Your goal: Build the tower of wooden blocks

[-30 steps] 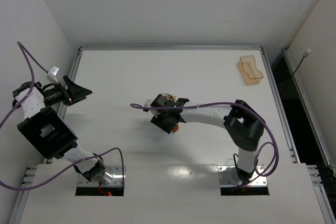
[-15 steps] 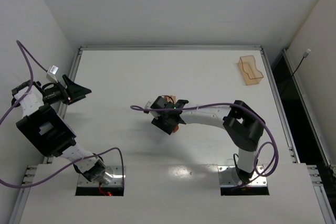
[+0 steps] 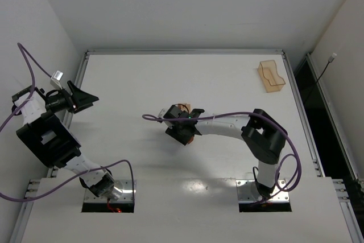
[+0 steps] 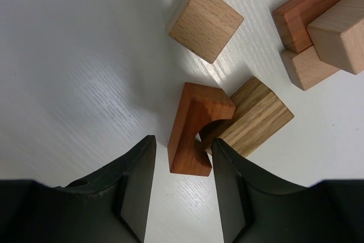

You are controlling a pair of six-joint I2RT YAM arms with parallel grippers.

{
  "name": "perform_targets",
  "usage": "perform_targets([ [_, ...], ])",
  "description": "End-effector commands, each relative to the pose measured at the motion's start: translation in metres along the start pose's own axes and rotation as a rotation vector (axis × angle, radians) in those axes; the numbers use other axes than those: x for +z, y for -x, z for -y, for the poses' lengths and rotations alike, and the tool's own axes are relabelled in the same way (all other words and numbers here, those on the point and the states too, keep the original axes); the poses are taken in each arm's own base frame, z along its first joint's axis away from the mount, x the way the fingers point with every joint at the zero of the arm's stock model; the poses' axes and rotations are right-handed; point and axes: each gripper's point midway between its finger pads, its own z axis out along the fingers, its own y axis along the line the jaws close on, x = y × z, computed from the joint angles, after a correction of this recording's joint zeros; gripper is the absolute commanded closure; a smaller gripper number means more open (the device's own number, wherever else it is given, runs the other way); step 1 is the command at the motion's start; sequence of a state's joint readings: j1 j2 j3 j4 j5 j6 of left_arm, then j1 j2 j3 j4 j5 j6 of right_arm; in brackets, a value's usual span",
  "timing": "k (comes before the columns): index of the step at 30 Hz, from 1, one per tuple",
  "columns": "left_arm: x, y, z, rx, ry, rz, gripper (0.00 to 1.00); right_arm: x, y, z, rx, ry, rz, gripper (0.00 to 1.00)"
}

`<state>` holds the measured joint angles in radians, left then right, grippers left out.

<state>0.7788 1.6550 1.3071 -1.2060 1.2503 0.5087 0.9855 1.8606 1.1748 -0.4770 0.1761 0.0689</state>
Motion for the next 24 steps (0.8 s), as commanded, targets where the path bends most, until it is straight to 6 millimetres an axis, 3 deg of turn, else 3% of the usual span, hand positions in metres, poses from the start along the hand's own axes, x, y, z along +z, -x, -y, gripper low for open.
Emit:
perform_targets([
  [1, -0.004, 0.017, 0.008, 0.076, -0.035, 0.046, 0.0, 0.003, -0.001, -0.012, 0.004, 0.033, 0.001, 0.61],
  [7, -0.004, 0.017, 0.008, 0.077, -0.038, 0.042, 0.0, 0.003, -0.001, -0.034, -0.05, 0.075, 0.0, 0.71],
  [10, -0.005, 0.017, 0.008, 0.069, -0.04, 0.038, 0.0, 0.007, -0.008, -0.046, -0.075, 0.094, -0.025, 0.71],
  [19, -0.006, 0.016, 0.006, 0.064, -0.051, 0.041, 0.0, 0.009, -0.005, -0.046, -0.086, 0.075, -0.037, 0.8],
  [24, -0.006, 0.016, 0.006, 0.073, -0.051, 0.042, 0.0, 0.004, 0.003, -0.032, -0.081, 0.001, -0.006, 0.58],
])
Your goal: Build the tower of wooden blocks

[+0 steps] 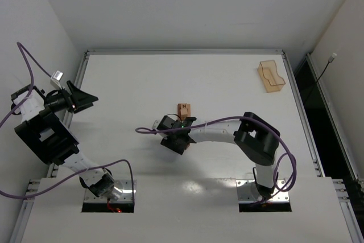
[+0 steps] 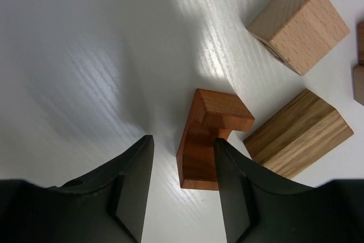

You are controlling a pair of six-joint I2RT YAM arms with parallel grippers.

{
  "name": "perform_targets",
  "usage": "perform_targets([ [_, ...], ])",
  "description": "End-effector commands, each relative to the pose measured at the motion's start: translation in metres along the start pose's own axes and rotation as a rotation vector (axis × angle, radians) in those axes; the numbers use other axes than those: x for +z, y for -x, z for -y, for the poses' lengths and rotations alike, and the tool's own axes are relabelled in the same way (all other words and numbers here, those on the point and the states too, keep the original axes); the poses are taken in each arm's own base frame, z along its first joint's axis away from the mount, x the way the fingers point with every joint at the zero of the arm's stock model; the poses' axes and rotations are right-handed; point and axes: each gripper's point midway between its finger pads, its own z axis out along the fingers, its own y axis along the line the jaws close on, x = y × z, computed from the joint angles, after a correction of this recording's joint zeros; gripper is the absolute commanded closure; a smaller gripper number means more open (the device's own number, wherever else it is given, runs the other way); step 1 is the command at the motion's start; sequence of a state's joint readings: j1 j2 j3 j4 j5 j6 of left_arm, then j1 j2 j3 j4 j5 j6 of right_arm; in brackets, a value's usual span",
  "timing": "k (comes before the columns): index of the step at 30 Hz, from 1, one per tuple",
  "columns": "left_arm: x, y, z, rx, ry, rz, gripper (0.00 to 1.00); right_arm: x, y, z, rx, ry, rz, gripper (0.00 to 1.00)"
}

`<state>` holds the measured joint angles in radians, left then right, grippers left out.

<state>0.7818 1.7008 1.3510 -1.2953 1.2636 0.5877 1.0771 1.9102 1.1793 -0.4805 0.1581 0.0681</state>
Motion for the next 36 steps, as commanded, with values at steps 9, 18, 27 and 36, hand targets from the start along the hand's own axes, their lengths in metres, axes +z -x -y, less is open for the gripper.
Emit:
perform_targets([
  [9, -0.005, 0.016, 0.007, 0.082, -0.032, 0.059, 0.0, -0.014, 0.012, 0.016, 0.015, -0.087, 0.043, 0.43],
  [18, -0.006, 0.017, 0.009, 0.091, -0.031, 0.061, 0.0, -0.023, 0.001, 0.011, 0.006, -0.059, 0.052, 0.44],
  [27, -0.006, 0.017, 0.01, 0.091, -0.031, 0.061, 0.0, -0.016, -0.008, -0.002, 0.009, 0.044, 0.043, 0.55],
  [36, -0.007, 0.014, 0.007, 0.109, -0.006, 0.044, 0.0, -0.008, -0.013, -0.007, 0.052, 0.133, 0.017, 0.88],
])
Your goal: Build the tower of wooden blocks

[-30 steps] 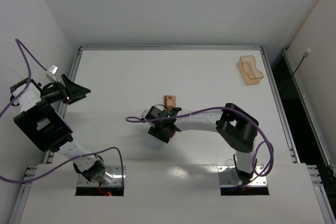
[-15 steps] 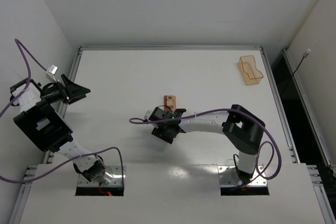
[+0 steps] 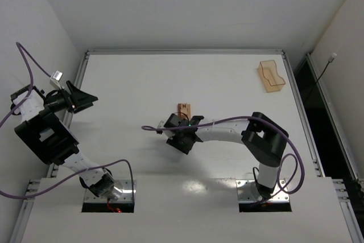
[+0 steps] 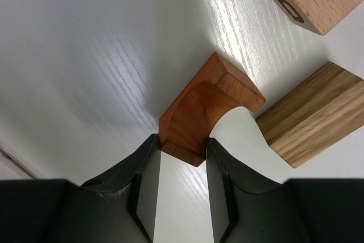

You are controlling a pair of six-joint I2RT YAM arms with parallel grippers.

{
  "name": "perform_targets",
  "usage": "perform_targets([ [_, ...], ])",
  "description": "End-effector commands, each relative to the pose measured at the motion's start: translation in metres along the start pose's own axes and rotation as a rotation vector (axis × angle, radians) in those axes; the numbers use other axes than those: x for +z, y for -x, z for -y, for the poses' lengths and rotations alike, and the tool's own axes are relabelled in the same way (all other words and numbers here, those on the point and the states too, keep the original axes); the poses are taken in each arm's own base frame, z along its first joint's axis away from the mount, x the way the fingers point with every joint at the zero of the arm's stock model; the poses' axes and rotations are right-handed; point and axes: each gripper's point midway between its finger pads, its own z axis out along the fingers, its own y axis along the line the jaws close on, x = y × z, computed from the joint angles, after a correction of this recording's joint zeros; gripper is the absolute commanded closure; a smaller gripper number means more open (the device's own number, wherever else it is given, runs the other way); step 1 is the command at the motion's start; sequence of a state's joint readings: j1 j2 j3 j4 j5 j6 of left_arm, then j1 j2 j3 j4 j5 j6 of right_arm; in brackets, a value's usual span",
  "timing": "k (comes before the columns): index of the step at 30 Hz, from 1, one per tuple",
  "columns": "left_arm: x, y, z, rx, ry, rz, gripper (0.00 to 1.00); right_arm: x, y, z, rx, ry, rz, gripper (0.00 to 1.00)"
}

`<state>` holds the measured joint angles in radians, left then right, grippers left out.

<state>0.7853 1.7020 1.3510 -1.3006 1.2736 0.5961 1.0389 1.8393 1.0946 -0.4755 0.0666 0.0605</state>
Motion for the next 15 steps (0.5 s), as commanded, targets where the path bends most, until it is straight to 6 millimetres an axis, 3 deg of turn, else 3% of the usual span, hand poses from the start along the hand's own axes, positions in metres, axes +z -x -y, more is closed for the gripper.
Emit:
perform_targets([
  [1, -0.006, 0.012, 0.008, 0.109, 0.001, 0.037, 0.0, 0.0, 0.004, -0.002, 0.032, 0.052, 0.014, 0.93],
  [2, -0.007, 0.012, 0.011, 0.12, 0.003, 0.039, 0.0, -0.001, 0.008, -0.004, 0.032, 0.064, 0.024, 1.0],
  [6, -0.01, 0.01, 0.01, 0.174, 0.041, 0.019, 0.0, -0.005, 0.011, 0.001, 0.065, 0.101, 0.042, 1.0],
  [11, -0.019, 0.01, 0.022, 0.388, 0.106, 0.004, 0.0, -0.035, 0.031, -0.01, 0.098, 0.289, 0.158, 1.0],
  [14, -0.025, 0.011, 0.037, 0.528, 0.14, 0.006, 0.0, -0.059, 0.043, -0.029, 0.135, 0.528, 0.241, 1.0],
  [15, -0.027, 0.013, 0.038, 0.549, 0.158, 0.007, 0.0, -0.076, 0.044, -0.048, 0.143, 0.685, 0.265, 1.0],
])
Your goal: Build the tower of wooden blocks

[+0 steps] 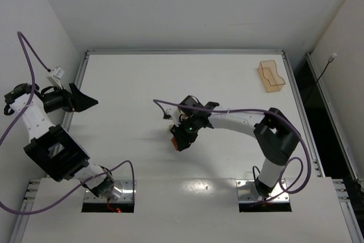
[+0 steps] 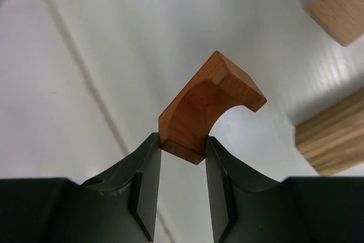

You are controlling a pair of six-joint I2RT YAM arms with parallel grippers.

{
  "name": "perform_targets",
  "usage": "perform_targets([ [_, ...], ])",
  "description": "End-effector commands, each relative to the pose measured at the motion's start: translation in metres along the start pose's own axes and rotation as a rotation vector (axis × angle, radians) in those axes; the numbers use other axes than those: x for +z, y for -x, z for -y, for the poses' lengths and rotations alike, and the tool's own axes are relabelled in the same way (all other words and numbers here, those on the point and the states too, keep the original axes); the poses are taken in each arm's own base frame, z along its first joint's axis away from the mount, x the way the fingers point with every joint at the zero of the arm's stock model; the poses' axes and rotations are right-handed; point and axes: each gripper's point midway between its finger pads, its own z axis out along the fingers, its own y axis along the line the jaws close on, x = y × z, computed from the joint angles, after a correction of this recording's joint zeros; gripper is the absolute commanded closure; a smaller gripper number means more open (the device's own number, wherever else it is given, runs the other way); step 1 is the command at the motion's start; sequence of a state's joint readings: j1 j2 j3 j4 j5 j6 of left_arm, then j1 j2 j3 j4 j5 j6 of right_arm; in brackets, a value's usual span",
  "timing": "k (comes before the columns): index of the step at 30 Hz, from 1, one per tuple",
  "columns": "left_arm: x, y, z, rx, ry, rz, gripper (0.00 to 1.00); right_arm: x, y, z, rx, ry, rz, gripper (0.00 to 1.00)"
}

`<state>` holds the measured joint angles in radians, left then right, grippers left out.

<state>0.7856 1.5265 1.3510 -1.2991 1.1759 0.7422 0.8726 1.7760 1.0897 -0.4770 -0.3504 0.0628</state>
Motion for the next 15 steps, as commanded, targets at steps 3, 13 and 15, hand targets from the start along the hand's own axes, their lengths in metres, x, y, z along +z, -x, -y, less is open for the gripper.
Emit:
perform_targets([
  [3, -0.014, 0.022, 0.006, 0.216, 0.078, 0.04, 0.0, -0.046, 0.031, -0.08, 0.026, 0.583, 0.165, 1.0],
  [13, -0.005, 0.025, 0.04, 0.406, 0.033, -0.014, 0.0, -0.076, 0.054, -0.112, 0.055, 1.019, 0.161, 1.0],
  [15, 0.007, 0.018, 0.068, 0.562, -0.009, -0.066, 0.0, -0.086, 0.058, -0.113, 0.066, 1.079, 0.168, 1.0],
])
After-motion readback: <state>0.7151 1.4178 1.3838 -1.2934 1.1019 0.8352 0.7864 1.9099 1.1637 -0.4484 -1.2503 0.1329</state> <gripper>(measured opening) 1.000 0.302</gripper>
